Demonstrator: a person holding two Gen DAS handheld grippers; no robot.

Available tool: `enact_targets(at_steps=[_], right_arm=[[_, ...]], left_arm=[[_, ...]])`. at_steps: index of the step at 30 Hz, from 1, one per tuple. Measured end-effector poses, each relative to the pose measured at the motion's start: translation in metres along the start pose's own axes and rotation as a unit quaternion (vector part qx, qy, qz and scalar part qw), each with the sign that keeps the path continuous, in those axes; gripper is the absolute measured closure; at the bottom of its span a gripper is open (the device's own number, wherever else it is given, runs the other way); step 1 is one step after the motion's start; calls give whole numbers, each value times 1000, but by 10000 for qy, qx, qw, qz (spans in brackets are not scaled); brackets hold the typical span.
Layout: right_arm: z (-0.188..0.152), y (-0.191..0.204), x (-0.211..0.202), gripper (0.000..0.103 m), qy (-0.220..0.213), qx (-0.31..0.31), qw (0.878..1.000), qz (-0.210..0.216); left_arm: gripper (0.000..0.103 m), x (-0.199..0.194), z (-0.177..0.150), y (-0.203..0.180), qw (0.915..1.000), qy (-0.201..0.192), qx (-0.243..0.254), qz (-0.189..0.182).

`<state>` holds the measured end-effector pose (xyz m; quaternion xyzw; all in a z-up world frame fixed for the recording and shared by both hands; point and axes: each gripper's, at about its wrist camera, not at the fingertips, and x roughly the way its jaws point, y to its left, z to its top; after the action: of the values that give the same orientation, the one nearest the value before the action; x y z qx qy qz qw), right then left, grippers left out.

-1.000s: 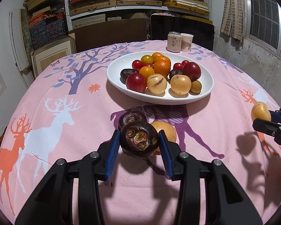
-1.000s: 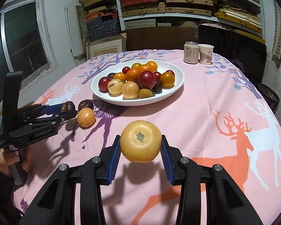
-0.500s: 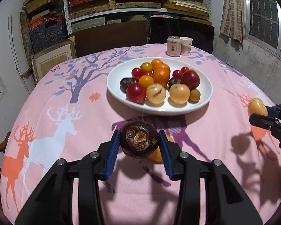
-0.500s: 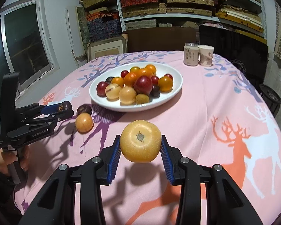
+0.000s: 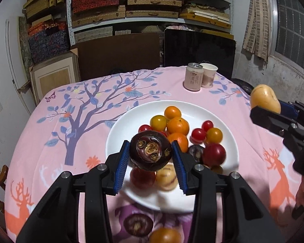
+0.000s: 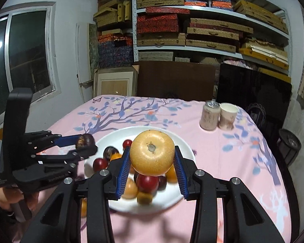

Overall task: Organize fruits
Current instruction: 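Carry the plum and pale yellow fruit over the plate and open both tools, then grasp the last dark plum with the left tool while the right tool grasps an orange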

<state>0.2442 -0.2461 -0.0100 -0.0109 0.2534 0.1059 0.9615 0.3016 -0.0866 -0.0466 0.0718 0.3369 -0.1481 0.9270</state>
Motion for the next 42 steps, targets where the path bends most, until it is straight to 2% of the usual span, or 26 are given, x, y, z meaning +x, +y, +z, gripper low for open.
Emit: enact_targets(at_steps=[5, 7, 8, 9, 10, 17, 23, 25, 31, 34, 38, 42], right_arm=[[8, 2, 47, 61, 298, -7, 9995, 104], [7, 2, 60, 61, 406, -4, 9990, 209], [5, 3, 62, 52, 402, -20, 9990, 199], [4, 3, 61, 44, 335, -27, 9993, 160], [2, 3, 58, 43, 287, -9, 9995, 164], [-10, -3, 24, 43, 251, 217, 9992, 212], [-45, 6, -9, 42, 535, 402, 9972, 342], [-60, 15, -17, 42, 643, 385, 9963, 418], [-97, 56, -20, 42, 1125, 133, 9909, 727], [-106, 80, -16, 42, 1278, -122, 9891, 717], [-108, 103, -8, 42, 1323, -285, 9884, 694], [-103, 118, 12, 42, 1427, -370, 9866, 694]], left_arm=[[60, 37, 9, 12, 9994, 253, -243, -44], [44, 45, 10, 19, 9989, 277, -377, -30], [41, 45, 10, 22, 9987, 263, -427, 3], [38, 43, 10, 25, 9986, 237, -463, -5], [37, 40, 8, 28, 9987, 204, -473, -15], [32, -2, -14, 39, 9983, 25, -573, -102], [25, -42, -62, 41, 9992, 59, -392, -5], [18, -52, -78, 44, 9993, 47, -357, 106], [16, -55, -119, 56, 9983, 345, -196, 417], [16, -54, -123, 63, 9980, 220, -275, 526], [16, -58, -122, 73, 9978, 29, -505, 429], [16, -60, -122, 75, 9978, -27, -497, 447]])
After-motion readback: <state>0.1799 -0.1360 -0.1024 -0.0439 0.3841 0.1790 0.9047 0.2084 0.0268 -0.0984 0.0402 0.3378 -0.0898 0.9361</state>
